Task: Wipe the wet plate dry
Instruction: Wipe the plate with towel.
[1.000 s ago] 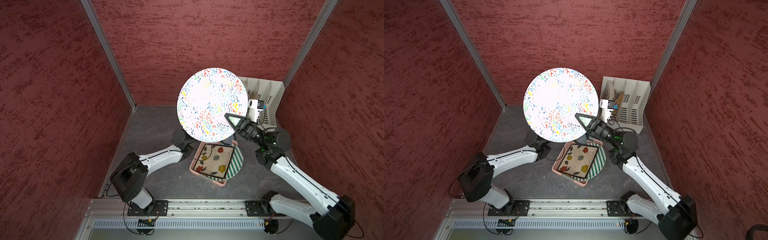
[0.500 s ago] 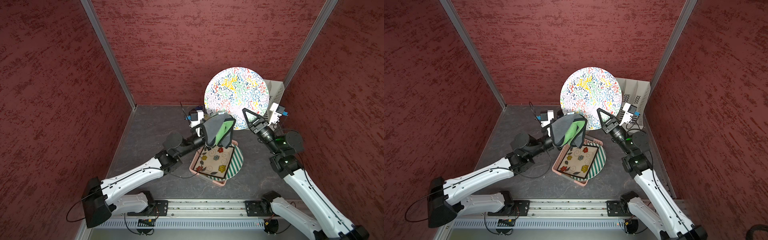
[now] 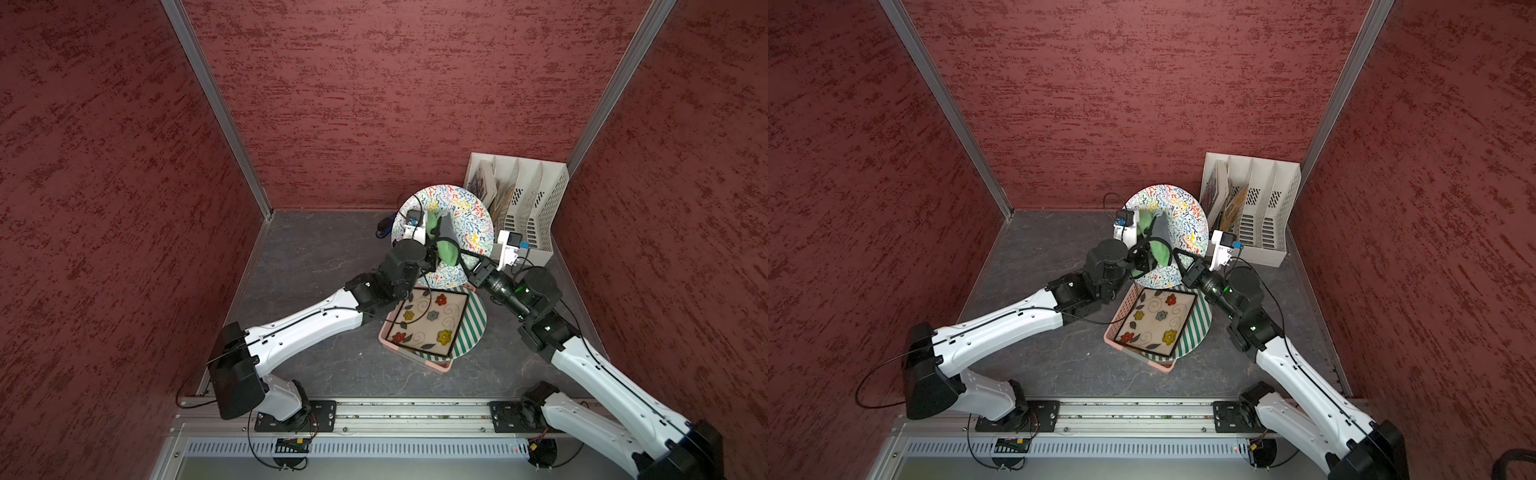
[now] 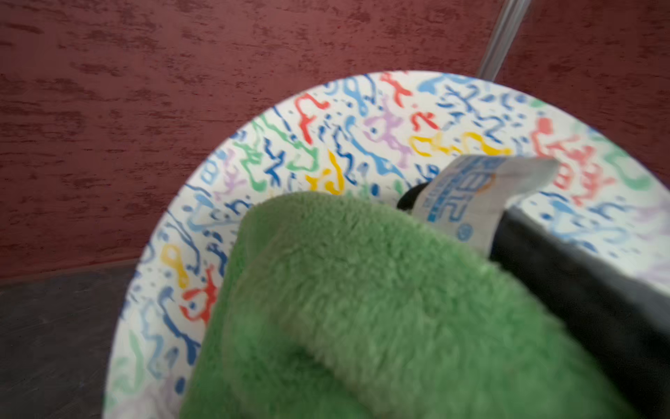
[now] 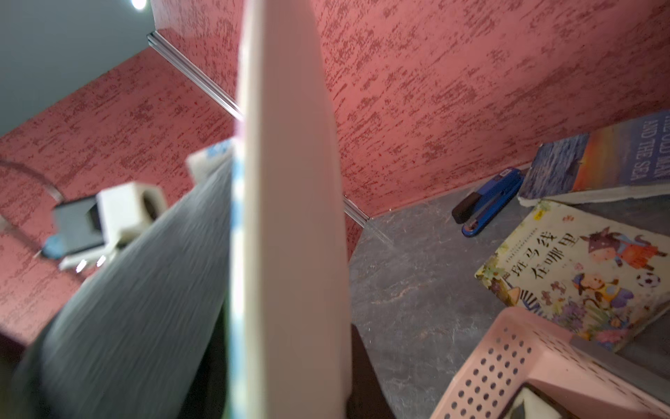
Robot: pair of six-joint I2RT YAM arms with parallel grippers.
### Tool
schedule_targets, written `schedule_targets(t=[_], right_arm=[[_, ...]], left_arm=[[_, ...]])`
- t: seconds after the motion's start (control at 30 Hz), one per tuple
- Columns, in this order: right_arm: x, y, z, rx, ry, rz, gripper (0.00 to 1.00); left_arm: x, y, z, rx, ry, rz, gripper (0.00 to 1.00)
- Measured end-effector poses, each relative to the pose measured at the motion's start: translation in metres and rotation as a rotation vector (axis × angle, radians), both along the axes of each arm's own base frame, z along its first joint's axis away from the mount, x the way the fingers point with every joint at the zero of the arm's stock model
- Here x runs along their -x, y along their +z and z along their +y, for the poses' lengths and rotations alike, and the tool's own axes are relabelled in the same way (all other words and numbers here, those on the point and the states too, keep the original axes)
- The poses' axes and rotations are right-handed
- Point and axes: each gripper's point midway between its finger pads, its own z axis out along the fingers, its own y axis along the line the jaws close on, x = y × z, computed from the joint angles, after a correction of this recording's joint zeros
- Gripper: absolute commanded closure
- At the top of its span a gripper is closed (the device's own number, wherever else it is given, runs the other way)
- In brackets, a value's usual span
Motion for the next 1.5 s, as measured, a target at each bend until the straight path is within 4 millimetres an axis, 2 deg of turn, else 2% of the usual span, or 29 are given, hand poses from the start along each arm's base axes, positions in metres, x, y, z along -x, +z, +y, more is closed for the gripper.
schedule_targets(t=[0.07, 0.13, 0.2, 0.27, 0.37, 0.43, 0.47, 0.5, 0.57, 0.7, 0.8, 0.9, 0.97, 1.07, 1.13, 1.2, 1.27, 1.3, 1.37, 1.43, 1.5], right_arm=[[0.009, -0.018, 0.008, 0.01, 0.05, 0.008, 1.0], [0.018, -0.036, 0.018, 0.022, 0.094, 0.028, 1.0], [0.028, -0.05, 0.027, 0.029, 0.143, 0.043, 1.0], [0.036, -0.056, 0.034, 0.026, 0.181, 0.052, 1.0], [0.037, -0.047, 0.03, 0.004, 0.165, 0.044, 1.0], [0.032, -0.033, 0.018, -0.004, 0.109, 0.048, 1.0], [0.028, -0.026, 0.009, -0.002, 0.069, 0.052, 1.0], [0.026, -0.021, 0.002, 0.005, 0.04, 0.055, 1.0], [0.023, -0.009, -0.011, 0.016, -0.011, 0.057, 1.0], [0.024, 0.012, -0.027, 0.017, -0.064, 0.01, 1.0], [0.026, 0.011, -0.022, 0.023, -0.033, 0.008, 1.0], [0.025, -0.005, -0.013, 0.022, 0.003, 0.029, 1.0], [0.029, -0.021, -0.006, 0.004, 0.04, 0.042, 1.0], [0.041, -0.044, 0.005, -0.005, 0.111, 0.086, 1.0], [0.043, -0.047, 0.007, -0.007, 0.118, 0.106, 1.0], [0.042, -0.041, 0.001, -0.01, 0.09, 0.114, 1.0], [0.034, -0.029, -0.014, -0.016, 0.015, 0.121, 1.0], [0.029, -0.021, -0.024, -0.023, -0.031, 0.117, 1.0], [0.016, -0.002, -0.049, -0.063, -0.125, 0.098, 1.0], [0.004, 0.022, -0.082, -0.133, -0.227, 0.066, 1.0], [-0.004, 0.043, -0.11, -0.231, -0.292, 0.023, 1.0]], left_arm=[[-0.019, -0.001, 0.02, -0.005, 0.01, 0.028, 1.0], [-0.025, 0.002, 0.023, -0.014, -0.046, 0.049, 1.0], [-0.016, 0.01, 0.003, -0.027, -0.196, 0.058, 1.0], [0.008, 0.017, -0.032, -0.043, -0.391, 0.049, 1.0], [0.058, 0.007, -0.084, -0.083, -0.655, 0.055, 1.0], [0.082, -0.007, -0.103, -0.097, -0.752, 0.076, 1.0], [0.085, -0.011, -0.106, -0.093, -0.763, 0.078, 1.0], [0.084, -0.012, -0.104, -0.083, -0.754, 0.074, 1.0], [0.071, -0.013, -0.087, -0.049, -0.695, 0.085, 1.0], [0.031, -0.016, -0.028, 0.039, -0.487, 0.142, 1.0], [-0.003, -0.013, 0.015, 0.12, -0.332, 0.18, 1.0], [-0.019, -0.011, 0.034, 0.154, -0.266, 0.206, 1.0], [-0.024, -0.006, 0.031, 0.155, -0.29, 0.212, 1.0], [-0.016, -0.001, 0.0, 0.115, -0.424, 0.201, 1.0], [0.001, 0.0, -0.033, 0.068, -0.54, 0.179, 1.0], [0.028, -0.007, -0.065, 0.029, -0.653, 0.172, 1.0], [0.055, -0.014, -0.083, 0.057, -0.759, 0.179, 1.0], [0.066, -0.019, -0.083, 0.094, -0.803, 0.197, 1.0], [0.066, -0.025, -0.061, 0.215, -0.815, 0.23, 1.0], [0.044, -0.025, -0.02, 0.358, -0.752, 0.247, 1.0], [0.019, -0.016, 0.019, 0.481, -0.676, 0.233, 1.0]])
